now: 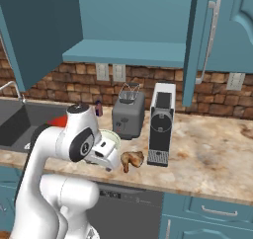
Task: Pick both bowls and place them on the counter. Then place the chicken drumstick in one bowl and place the garlic in the other bowl.
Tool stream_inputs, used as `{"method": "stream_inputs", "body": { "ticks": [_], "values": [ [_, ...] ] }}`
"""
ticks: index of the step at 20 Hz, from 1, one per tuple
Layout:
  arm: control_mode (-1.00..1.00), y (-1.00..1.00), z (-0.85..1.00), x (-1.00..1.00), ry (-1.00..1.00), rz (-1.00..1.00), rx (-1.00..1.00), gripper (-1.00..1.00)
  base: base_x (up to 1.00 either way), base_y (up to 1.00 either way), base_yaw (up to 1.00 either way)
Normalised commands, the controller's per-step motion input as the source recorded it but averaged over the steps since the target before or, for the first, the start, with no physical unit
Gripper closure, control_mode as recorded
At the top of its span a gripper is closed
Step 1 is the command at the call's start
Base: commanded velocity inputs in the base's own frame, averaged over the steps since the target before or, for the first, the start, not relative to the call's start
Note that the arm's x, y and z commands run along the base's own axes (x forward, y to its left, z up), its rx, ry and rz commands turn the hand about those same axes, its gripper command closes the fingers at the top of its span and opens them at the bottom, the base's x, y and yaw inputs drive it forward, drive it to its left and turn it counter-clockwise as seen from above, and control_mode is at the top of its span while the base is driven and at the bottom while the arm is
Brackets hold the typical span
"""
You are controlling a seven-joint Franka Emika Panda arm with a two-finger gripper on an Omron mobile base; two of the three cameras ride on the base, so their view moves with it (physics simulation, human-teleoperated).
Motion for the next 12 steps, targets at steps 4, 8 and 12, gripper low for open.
{"method": "stream_inputs", "body": {
  "ticks": [4, 8, 12],
  "values": [
    [-1.00, -0.06, -0.24, 0.13, -0.01, 0.00, -0.07, -1.00, 0.00, 0.00, 0.00],
    [-1.00, -0.18, -0.22, 0.22, -0.09, 0.01, -0.06, -1.00, 0.00, 0.00, 0.00],
    [-1.00, -0.24, -0.29, 0.30, -0.05, 0.06, -0.02, -1.00, 0.00, 0.00, 0.00]
  ]
}}
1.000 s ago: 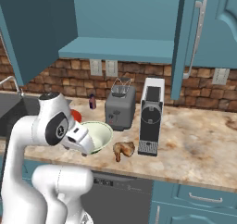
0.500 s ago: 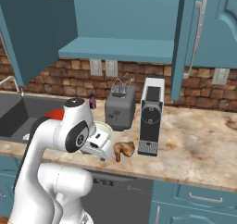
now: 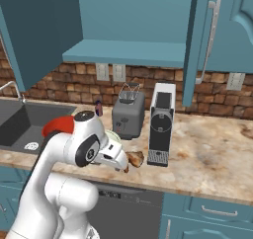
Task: Pick both bowls and place them on the counter. Then place the chicken drumstick in one bowl and place the garlic in the other bowl.
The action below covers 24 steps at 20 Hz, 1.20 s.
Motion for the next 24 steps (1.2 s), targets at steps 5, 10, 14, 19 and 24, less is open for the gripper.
{"method": "stream_inputs", "body": {
  "ticks": [5, 10, 14, 19, 24],
  "values": [
    [-1.00, -0.18, -0.41, 0.31, 0.00, 0.09, 0.00, -1.00, 0.00, 0.00, 0.00],
    [-1.00, -0.23, -0.49, 0.37, 0.00, 0.11, 0.00, -1.00, 0.00, 0.00, 0.00],
    [-1.00, -0.08, -0.40, 0.51, 0.00, 0.10, 0.00, -1.00, 0.00, 0.00, 0.00],
    [-1.00, 0.00, -0.32, 0.45, 0.00, 0.06, 0.00, -1.00, 0.00, 0.00, 0.00],
    [-1.00, 0.04, -0.26, 0.24, 0.00, 0.00, -0.01, -1.00, 0.00, 0.00, 0.00]
  ]
}}
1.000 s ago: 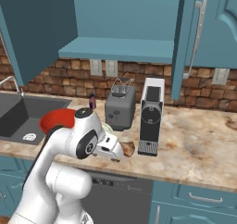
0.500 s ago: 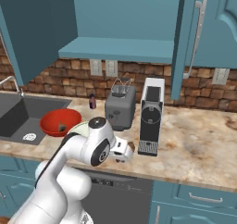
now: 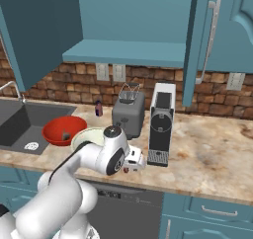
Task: Pick both bowls and place them on the counter. Then place the chicken drumstick in one bowl and place the garlic in the other bowl.
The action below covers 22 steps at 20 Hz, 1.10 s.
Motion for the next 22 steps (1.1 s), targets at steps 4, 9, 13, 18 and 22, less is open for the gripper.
{"method": "stream_inputs", "body": {
  "ticks": [4, 9, 13, 18, 22],
  "values": [
    [-1.00, 0.04, -0.29, 0.14, 0.00, 0.00, -0.02, -1.00, 0.00, 0.00, 0.00],
    [-1.00, -0.06, -0.06, 0.02, 0.00, 0.00, 0.00, -1.00, 0.00, 0.00, 0.00],
    [-1.00, -0.11, 0.00, -0.01, -0.01, 0.00, 0.00, -1.00, 0.00, 0.00, 0.00],
    [-1.00, -0.11, 0.00, -0.05, 0.00, 0.00, 0.00, -1.00, 0.00, 0.00, 0.00],
    [-1.00, -0.14, 0.00, -0.20, -0.01, 0.00, 0.00, -1.00, 0.00, 0.00, 0.00]
  ]
}}
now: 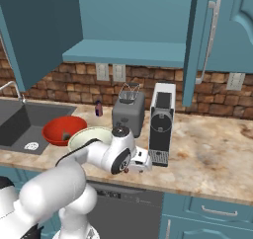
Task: Pick both bowls and place them on the counter. Then place the chicken drumstick in one bowl and place the garlic in the other bowl.
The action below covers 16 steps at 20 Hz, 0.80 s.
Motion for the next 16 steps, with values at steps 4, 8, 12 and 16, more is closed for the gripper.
{"method": "stream_inputs", "body": {
  "ticks": [4, 8, 12, 16],
  "values": [
    [-1.00, 0.00, -0.06, -0.01, 0.00, 0.03, 0.00, -1.00, 0.00, 0.00, 0.00],
    [-1.00, 0.00, -0.11, 0.00, -0.02, 0.10, 0.00, -1.00, 0.00, 0.00, 0.00],
    [-1.00, 0.00, -0.11, 0.03, -0.04, 0.13, 0.00, -1.00, 0.00, 0.00, 0.00],
    [-1.00, 0.02, -0.02, 0.14, -0.01, 0.12, 0.00, -1.00, 0.00, 0.00, 0.00]
  ]
}}
